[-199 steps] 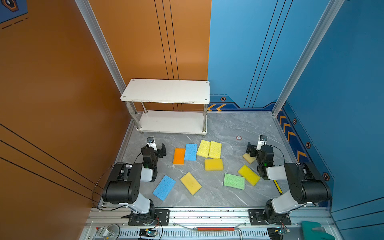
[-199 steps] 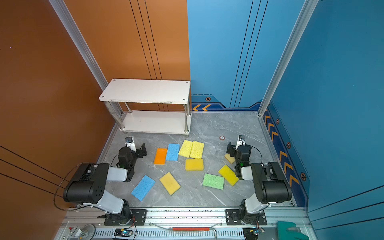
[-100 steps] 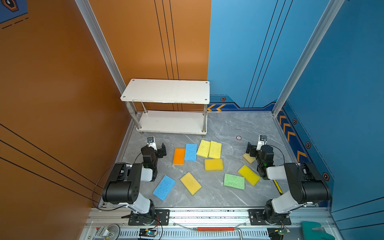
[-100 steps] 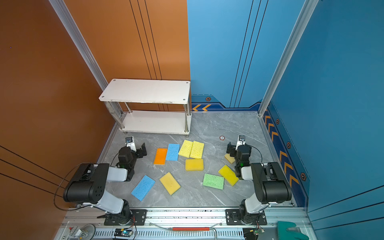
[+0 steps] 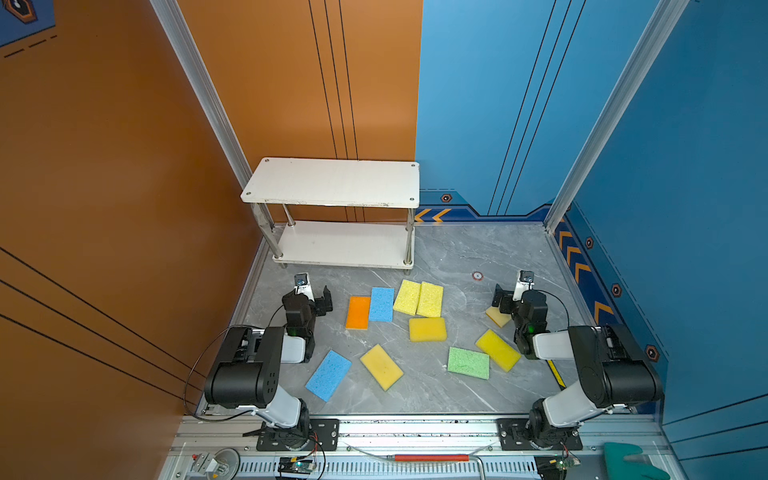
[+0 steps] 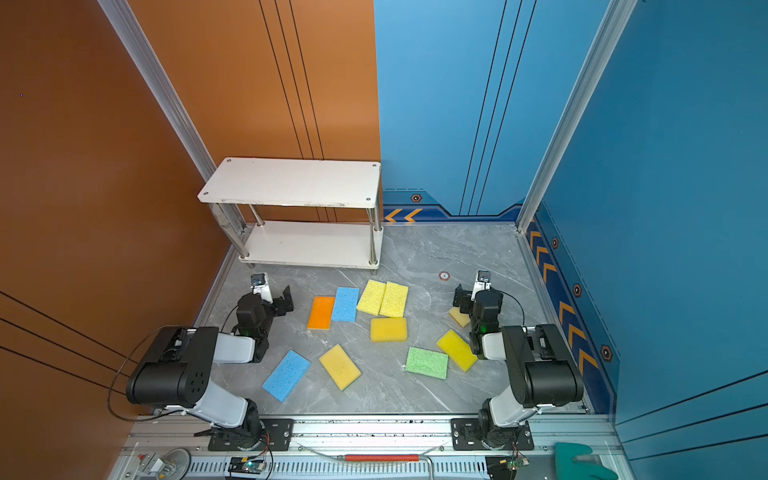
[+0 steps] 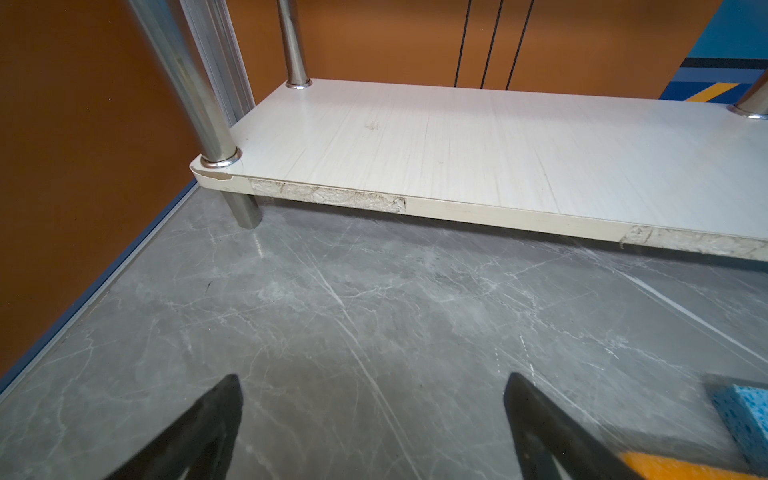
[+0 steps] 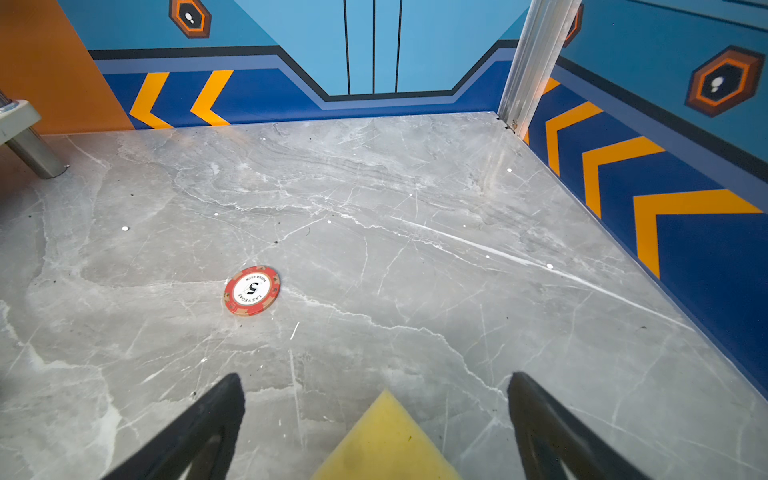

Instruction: Place and organize the cleaning sponges onto the shelf

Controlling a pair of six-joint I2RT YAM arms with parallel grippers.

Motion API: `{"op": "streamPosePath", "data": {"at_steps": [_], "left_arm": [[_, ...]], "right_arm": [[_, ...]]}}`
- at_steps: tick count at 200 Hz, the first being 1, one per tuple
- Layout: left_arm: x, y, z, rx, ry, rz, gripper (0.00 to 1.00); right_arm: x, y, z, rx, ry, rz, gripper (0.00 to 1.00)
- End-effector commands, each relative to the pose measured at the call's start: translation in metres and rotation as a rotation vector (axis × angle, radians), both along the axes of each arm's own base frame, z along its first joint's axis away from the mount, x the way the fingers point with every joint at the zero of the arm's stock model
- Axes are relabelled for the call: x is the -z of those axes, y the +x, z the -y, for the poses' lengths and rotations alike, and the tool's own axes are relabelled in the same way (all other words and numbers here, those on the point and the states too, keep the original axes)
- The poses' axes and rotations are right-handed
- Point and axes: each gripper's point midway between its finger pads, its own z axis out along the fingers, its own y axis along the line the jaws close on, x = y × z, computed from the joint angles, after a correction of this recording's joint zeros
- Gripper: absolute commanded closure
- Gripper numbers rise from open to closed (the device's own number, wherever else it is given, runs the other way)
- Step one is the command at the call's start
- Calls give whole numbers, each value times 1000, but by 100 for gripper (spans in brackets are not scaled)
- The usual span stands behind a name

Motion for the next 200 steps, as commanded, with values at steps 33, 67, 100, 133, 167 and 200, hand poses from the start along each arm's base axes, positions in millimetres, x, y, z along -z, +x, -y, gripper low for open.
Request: {"op": "streamPosePath", "data": {"at_steps": [33,67,100,133,167,200], "left_arm": [[-2,4,2,14,15,-1,2],[-2,5,2,18,14,0,2],[-2,3,-1,1,11,1,2],[-2,3,-2,-7,10,2,2],[-3,3,-3,-27,27,1,2],[-12,-4,-14,-137,66,10,2]], "right_arm": [[-5,2,2,1,9,8,0],[-5,2,3,2,11,9,0],[-5,2,3,0,12,9,0],[-5,2,3,1,14,9,1],[-7,0,5,13,15,21,0],[-22,-6,12,54,20,57,0]]}}
